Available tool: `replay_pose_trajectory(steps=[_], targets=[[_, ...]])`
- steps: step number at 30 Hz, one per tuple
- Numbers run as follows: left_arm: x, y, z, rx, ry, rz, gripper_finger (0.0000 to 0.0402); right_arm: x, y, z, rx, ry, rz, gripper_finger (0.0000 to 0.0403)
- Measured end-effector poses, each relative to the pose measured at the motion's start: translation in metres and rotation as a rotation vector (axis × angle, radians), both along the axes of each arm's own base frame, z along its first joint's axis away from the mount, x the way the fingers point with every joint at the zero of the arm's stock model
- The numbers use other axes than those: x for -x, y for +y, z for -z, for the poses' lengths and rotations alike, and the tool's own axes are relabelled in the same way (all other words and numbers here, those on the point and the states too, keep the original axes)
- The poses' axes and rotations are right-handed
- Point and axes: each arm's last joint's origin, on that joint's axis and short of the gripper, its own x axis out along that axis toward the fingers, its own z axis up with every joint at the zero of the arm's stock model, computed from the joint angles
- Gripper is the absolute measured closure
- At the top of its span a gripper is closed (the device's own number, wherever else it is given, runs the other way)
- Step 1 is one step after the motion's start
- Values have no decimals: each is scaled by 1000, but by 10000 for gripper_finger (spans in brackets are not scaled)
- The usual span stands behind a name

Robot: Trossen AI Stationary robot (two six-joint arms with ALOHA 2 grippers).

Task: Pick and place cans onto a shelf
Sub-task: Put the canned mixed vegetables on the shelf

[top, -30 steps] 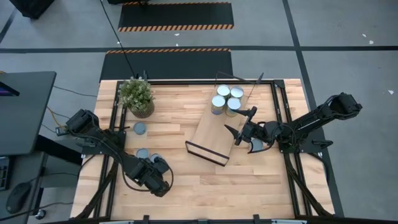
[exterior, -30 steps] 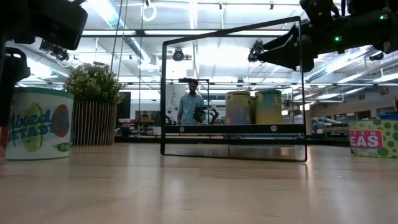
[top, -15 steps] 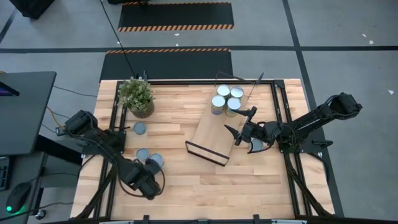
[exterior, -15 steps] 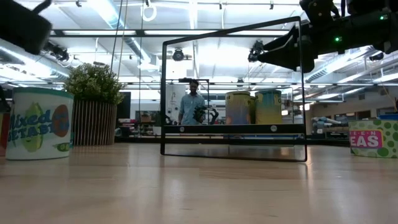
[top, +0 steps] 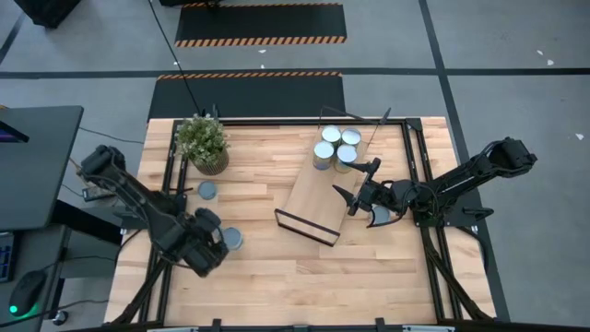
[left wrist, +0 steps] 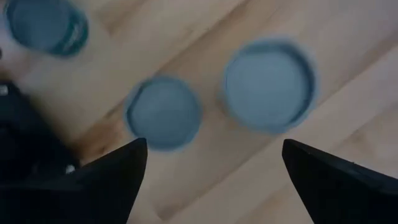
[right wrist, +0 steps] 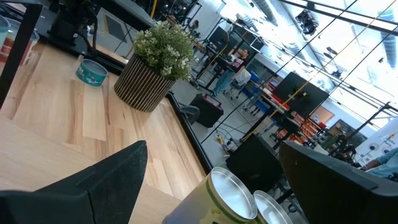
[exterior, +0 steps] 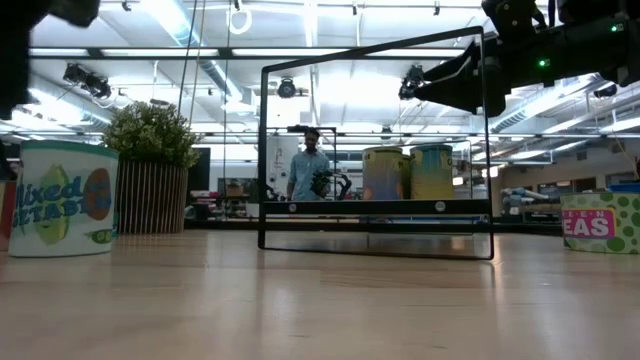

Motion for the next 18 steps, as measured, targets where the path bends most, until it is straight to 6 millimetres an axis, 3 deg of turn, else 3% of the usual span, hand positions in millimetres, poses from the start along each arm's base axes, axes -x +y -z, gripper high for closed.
replay_pose_trajectory(steps=[7, 18], targets=[[-5, 0, -6, -29, -125, 54, 24, 0, 0, 0, 7, 4, 0, 30], [-21, -17, -12, 171, -290, 50, 24, 0, 0, 0, 7, 4, 1, 30]])
